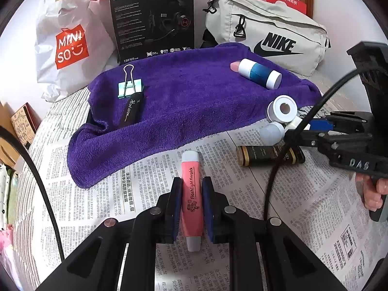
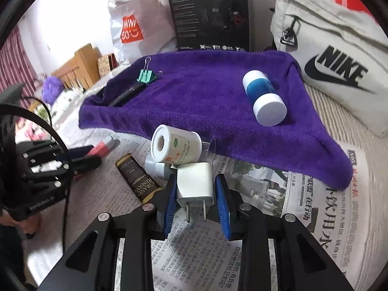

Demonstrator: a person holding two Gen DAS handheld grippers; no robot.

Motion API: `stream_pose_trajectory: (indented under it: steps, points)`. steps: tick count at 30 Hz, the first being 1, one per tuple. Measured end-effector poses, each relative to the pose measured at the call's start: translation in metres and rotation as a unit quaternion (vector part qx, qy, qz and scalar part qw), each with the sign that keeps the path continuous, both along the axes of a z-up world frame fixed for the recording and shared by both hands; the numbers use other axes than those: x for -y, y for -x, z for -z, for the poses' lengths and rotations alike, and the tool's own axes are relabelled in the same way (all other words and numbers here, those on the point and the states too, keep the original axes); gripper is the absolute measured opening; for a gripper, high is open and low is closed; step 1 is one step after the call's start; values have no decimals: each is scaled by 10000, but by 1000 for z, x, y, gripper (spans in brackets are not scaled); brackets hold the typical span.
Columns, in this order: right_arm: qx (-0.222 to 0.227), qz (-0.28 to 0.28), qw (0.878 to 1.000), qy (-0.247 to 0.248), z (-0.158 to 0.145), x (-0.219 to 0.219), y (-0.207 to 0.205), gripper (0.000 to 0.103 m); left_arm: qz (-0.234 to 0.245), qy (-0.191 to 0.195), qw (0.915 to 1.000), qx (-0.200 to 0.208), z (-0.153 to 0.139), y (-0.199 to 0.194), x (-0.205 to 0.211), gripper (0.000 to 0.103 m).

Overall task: Organize rigid objects
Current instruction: 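Close the right tool on the white charger plug, then lift the charger plug with the right tool while the left holds the highlighter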

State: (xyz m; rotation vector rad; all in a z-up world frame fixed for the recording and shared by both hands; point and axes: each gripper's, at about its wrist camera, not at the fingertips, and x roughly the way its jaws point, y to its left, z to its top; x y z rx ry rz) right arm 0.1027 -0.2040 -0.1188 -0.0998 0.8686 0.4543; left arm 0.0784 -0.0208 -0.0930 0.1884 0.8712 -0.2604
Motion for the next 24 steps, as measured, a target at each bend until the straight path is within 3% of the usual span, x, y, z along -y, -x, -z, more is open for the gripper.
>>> stream_pose_trajectory:
  steps: [10, 24]
  points:
    - [149, -12, 9983, 570, -2, -1, 11, 27, -2, -22, 10000, 13, 0, 0, 0, 17]
    - [196, -13, 9985, 503, 1, 3, 13, 28, -6, -70, 10000, 31, 0, 0, 1, 17]
